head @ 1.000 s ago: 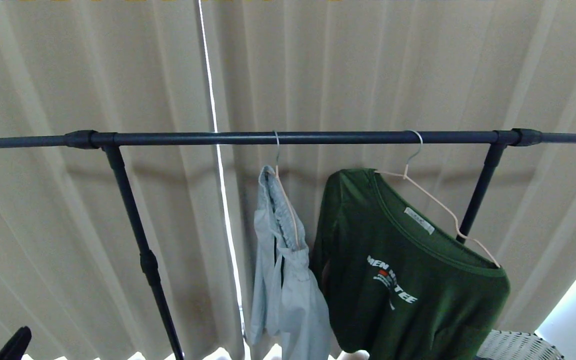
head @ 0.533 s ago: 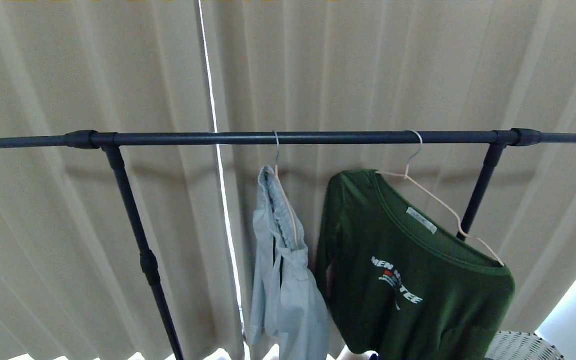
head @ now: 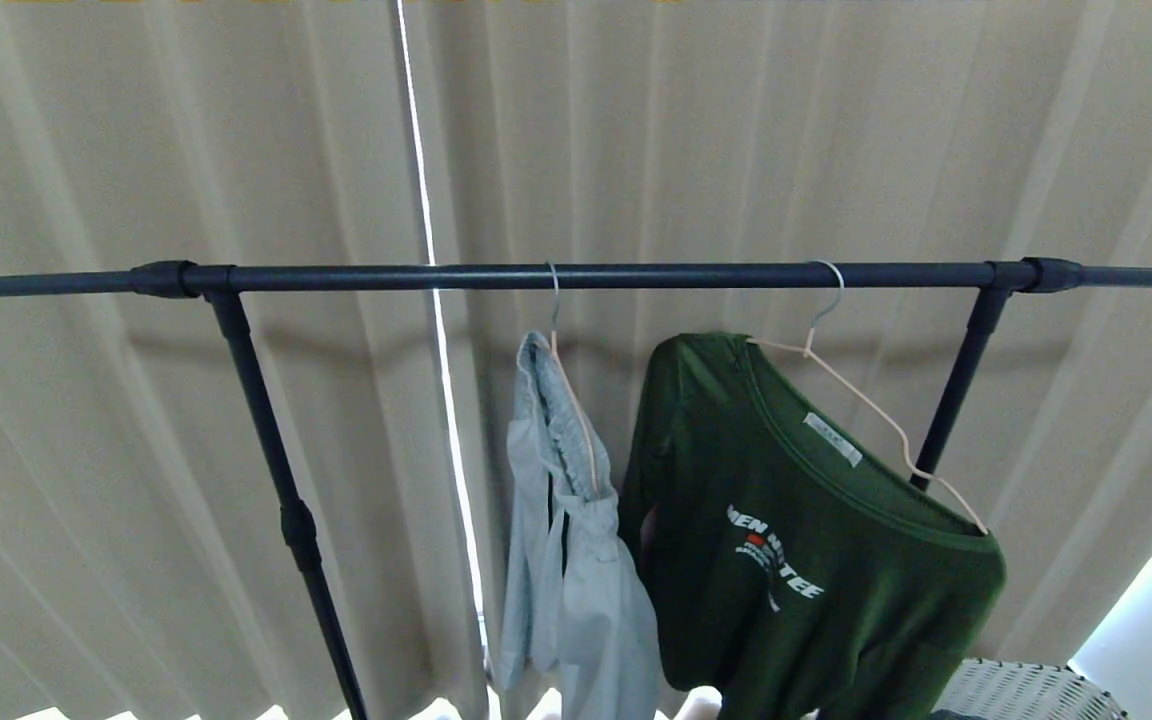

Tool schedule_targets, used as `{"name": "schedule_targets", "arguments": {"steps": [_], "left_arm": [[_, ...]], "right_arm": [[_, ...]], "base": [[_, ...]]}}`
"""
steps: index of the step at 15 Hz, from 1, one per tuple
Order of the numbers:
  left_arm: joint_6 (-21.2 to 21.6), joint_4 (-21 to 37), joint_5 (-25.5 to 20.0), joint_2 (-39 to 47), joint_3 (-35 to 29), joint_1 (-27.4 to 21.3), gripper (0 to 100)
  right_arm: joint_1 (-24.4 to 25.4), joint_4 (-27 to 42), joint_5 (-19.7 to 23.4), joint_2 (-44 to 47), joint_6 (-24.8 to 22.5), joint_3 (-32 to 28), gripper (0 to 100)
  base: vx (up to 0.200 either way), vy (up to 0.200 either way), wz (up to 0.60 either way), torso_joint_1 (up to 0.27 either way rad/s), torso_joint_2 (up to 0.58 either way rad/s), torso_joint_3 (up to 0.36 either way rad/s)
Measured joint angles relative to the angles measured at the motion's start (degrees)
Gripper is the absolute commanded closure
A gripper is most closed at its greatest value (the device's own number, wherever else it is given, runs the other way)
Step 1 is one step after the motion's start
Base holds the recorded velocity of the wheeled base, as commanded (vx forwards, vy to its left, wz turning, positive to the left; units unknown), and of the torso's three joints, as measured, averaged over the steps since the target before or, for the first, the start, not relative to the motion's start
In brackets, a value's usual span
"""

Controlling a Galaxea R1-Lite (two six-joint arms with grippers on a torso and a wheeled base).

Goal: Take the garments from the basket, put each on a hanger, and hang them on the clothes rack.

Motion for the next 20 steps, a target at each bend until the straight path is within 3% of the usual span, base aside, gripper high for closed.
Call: {"name": "schedule_targets", "arguments": {"steps": [2, 6, 8, 11, 13, 15, 18, 20], "left_arm": [[-0.77, -0.02, 0.72, -1.02, 0.0, -3.95, 0], [-1.37, -0.11, 6.41, -4.27, 0.0, -2.41, 0], [-1.45, 0.0, 12.98, -4.73, 0.0, -2.28, 0], [-3.56, 0.41, 14.98, -4.9, 0.0, -2.28, 0], [-8.74, 0.52, 15.18, -4.94, 0.0, -2.28, 0], [-9.09, 0.55, 15.25, -4.96, 0.0, -2.28, 0], [-9.09, 0.57, 15.27, -4.96, 0.0, -2.28, 0], [-9.09, 0.57, 15.27, -4.96, 0.0, -2.28, 0]], "right_arm": [[-5.8, 0.11, -0.4, -2.06, 0.02, 0.39, 0], [-10.61, -3.12, 0.3, -10.83, 1.01, 1.77, 0], [-10.92, -8.33, 5.67, -12.97, 3.1, 3.45, 0], [-10.85, -13.75, 13.92, -14.25, 7.61, 3.85, 0], [-10.85, -8.91, 15.15, -14.56, 8.05, 3.91, 0], [-10.72, -4.77, 17.24, -14.69, 9.25, 3.91, 0], [-7.29, -4.12, 22.69, -16.64, 10.29, 3.96, 0], [-6.27, -3.9, 22.97, -18.24, 10.15, 3.96, 0]], "base": [[0.0, 0.0, 0.0, 0.0, 0.0, 0.0], [0.0, 0.0, 0.0, 0.0, 0.0, 0.0], [0.0, 0.0, 0.0, 0.0, 0.0, 0.0], [0.0, 0.0, 0.0, 0.0, 0.0, 0.0], [0.0, 0.0, 0.0, 0.0, 0.0, 0.0], [0.0, 0.0, 0.0, 0.0, 0.0, 0.0], [0.0, 0.0, 0.0, 0.0, 0.0, 0.0], [0.0, 0.0, 0.0, 0.0, 0.0, 0.0]]}}
